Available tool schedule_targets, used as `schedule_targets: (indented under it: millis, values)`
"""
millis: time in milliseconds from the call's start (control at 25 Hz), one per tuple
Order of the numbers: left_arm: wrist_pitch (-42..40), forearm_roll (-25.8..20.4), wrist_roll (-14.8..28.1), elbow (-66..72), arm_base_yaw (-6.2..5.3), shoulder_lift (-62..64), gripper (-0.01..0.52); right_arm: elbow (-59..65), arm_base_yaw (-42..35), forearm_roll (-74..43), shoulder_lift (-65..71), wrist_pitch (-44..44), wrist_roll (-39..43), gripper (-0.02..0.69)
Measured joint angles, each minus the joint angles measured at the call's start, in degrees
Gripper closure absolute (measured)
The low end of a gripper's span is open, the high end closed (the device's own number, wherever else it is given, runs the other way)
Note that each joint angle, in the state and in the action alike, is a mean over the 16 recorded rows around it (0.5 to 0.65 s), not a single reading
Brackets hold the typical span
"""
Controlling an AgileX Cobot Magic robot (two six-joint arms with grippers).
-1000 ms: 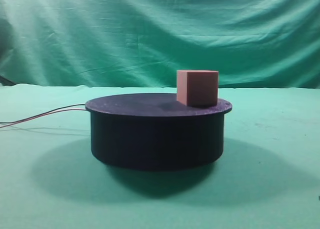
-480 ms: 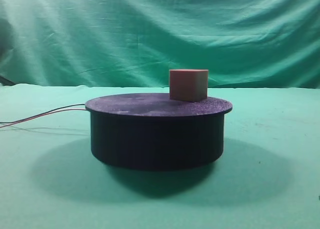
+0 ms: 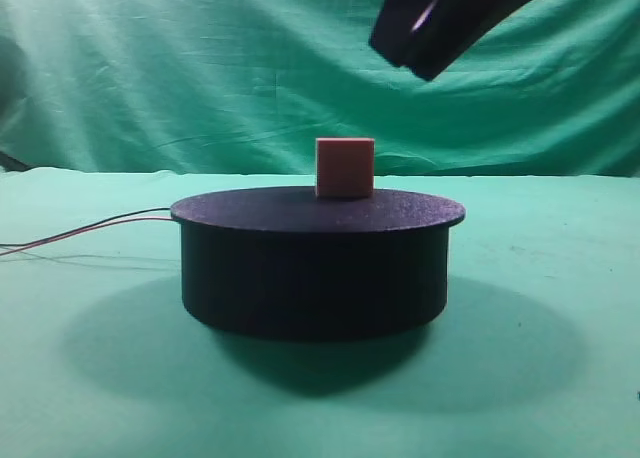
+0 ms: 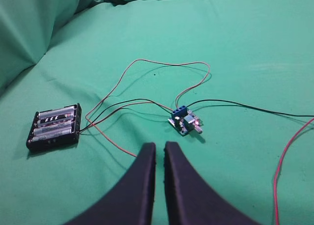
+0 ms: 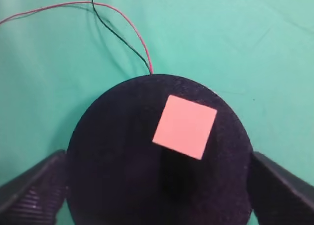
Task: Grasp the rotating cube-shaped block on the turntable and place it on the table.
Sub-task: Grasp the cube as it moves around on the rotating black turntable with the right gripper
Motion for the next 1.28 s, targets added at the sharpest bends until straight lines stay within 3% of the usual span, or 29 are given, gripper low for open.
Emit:
schedule_targets:
  millis: [120, 240, 880, 1280]
  values:
    - [0.00, 0.00, 0.00, 0.00, 0.00, 0.00, 0.514, -2.04, 0.00, 0.08, 3.38, -0.76, -0.59, 0.048]
    - [0.00, 0.00, 0.00, 0.00, 0.00, 0.00, 0.514, -3.42, 0.00, 0.14, 6.15, -1.81, -1.74, 0.046]
    - [0.00, 0.00, 0.00, 0.00, 0.00, 0.00, 0.514, -5.02, -0.06, -0.45, 9.01, -5.10, -7.56, 0.398]
    - [0.00, 0.00, 0.00, 0.00, 0.00, 0.00, 0.514, -0.75, -4.76, -12.05, -1.59, -0.50, 7.50, 0.420]
